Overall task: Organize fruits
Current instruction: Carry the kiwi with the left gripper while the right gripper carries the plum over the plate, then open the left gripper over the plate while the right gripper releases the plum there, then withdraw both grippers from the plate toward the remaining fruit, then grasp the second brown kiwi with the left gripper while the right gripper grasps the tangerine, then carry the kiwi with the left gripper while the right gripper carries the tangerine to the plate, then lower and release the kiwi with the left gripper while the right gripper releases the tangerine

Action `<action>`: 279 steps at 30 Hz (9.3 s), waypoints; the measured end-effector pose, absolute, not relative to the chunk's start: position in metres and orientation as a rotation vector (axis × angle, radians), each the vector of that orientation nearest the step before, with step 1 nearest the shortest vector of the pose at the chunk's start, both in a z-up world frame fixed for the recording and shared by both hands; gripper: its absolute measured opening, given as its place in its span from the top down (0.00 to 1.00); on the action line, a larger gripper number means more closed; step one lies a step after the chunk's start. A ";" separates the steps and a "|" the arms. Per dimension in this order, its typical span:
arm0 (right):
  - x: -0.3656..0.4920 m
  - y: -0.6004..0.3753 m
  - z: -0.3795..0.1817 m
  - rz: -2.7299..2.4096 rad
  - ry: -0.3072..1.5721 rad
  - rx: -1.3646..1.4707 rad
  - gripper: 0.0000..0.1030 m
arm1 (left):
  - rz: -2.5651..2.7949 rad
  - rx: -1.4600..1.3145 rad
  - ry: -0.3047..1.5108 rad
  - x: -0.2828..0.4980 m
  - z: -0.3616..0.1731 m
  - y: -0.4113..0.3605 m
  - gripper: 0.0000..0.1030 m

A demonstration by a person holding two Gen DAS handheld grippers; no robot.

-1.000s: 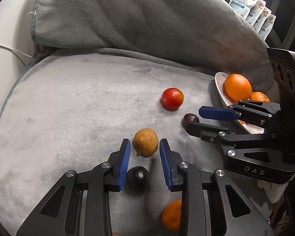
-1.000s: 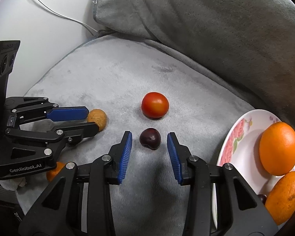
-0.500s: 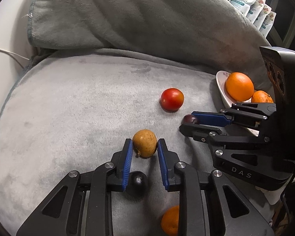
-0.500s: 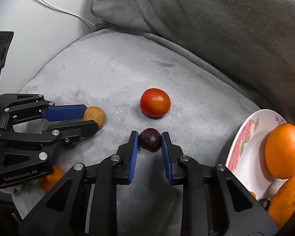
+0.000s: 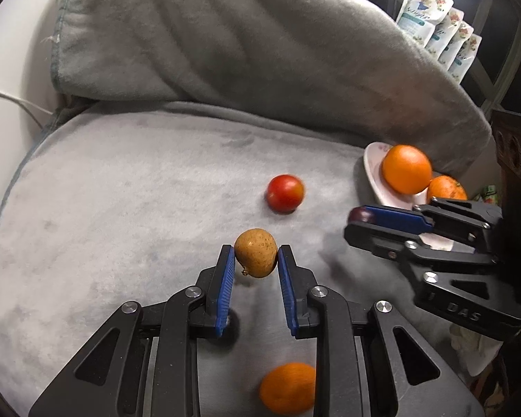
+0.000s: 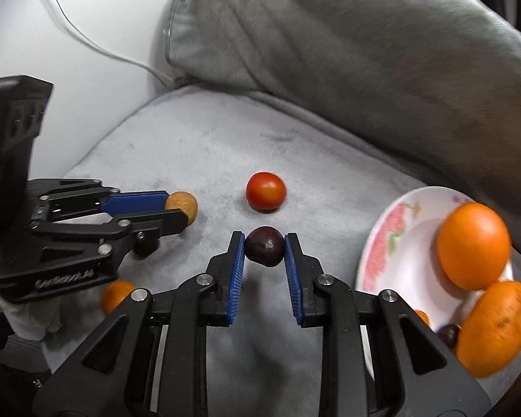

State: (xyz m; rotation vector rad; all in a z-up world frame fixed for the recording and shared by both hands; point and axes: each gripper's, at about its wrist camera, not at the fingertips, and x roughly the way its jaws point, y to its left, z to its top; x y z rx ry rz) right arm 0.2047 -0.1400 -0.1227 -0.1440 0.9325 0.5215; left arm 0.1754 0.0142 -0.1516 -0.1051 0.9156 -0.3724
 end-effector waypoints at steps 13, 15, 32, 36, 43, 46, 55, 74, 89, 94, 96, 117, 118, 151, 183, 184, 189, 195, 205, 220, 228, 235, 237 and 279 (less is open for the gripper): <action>0.160 -0.221 -0.088 0.390 0.829 0.005 0.76 | -0.480 -0.143 0.864 0.183 -0.127 -0.026 0.77; 0.154 -0.229 -0.086 0.369 0.820 0.008 0.76 | -0.497 -0.147 0.858 0.184 -0.125 -0.033 0.77; 0.145 -0.251 -0.090 0.326 0.808 0.028 0.76 | -0.581 -0.104 0.841 0.192 -0.111 -0.093 0.77; 0.148 -0.256 -0.092 0.313 0.810 0.037 0.76 | -0.587 -0.084 0.844 0.195 -0.112 -0.105 0.77; 0.149 -0.257 -0.096 0.308 0.822 0.041 0.76 | -0.591 -0.064 0.844 0.198 -0.111 -0.116 0.77; 0.151 -0.258 -0.097 0.307 0.826 0.046 0.76 | -0.594 -0.057 0.840 0.198 -0.110 -0.119 0.77; 0.153 -0.260 -0.096 0.292 0.821 0.043 0.75 | -0.595 -0.050 0.837 0.200 -0.107 -0.122 0.77; 0.148 -0.262 -0.091 0.298 0.799 0.055 0.22 | -0.564 -0.060 0.790 0.196 -0.092 -0.121 0.30; 0.142 -0.259 -0.084 0.297 0.773 0.044 0.13 | -0.517 -0.035 0.783 0.193 -0.085 -0.119 0.23; 0.138 -0.257 -0.080 0.297 0.766 0.042 0.13 | -0.511 -0.029 0.774 0.188 -0.082 -0.117 0.23; 0.137 -0.256 -0.078 0.300 0.765 0.039 0.13 | -0.508 -0.021 0.765 0.185 -0.080 -0.117 0.23; 0.131 -0.239 -0.071 0.343 0.748 0.024 0.13 | -0.408 -0.012 0.722 0.167 -0.068 -0.064 0.23; 0.130 -0.236 -0.070 0.348 0.745 0.018 0.13 | -0.399 -0.011 0.719 0.166 -0.067 -0.059 0.23; 0.127 -0.120 -0.100 0.727 0.878 -0.084 0.20 | -0.204 -0.229 0.871 0.088 -0.121 0.092 0.44; 0.133 -0.069 -0.143 0.785 0.997 -0.145 0.57 | -0.244 -0.218 0.984 0.085 -0.160 0.076 0.75; 0.133 -0.069 -0.144 0.788 0.999 -0.140 0.59 | -0.242 -0.217 0.984 0.085 -0.160 0.076 0.75; 0.133 -0.070 -0.145 0.795 0.997 -0.129 0.63 | -0.241 -0.226 0.981 0.085 -0.161 0.076 0.76; 0.135 -0.083 -0.139 0.775 0.975 -0.083 0.63 | -0.244 -0.244 0.975 0.085 -0.158 0.077 0.76; 0.133 -0.123 -0.110 0.689 0.894 -0.005 0.63 | -0.277 -0.264 0.932 0.088 -0.141 0.072 0.76; 0.123 -0.199 -0.070 0.509 0.779 0.073 0.63 | -0.377 -0.225 0.810 0.114 -0.104 0.034 0.76; 0.121 -0.218 -0.065 0.441 0.750 0.077 0.63 | -0.447 -0.200 0.781 0.132 -0.094 0.001 0.76; 0.122 -0.233 -0.067 0.402 0.750 0.087 0.63 | -0.502 -0.179 0.766 0.148 -0.087 -0.028 0.76; 0.123 -0.235 -0.069 0.396 0.752 0.088 0.63 | -0.517 -0.169 0.763 0.153 -0.086 -0.037 0.76; 0.150 -0.257 -0.101 0.311 0.828 0.093 0.63 | -0.592 -0.063 0.820 0.210 -0.108 -0.117 0.76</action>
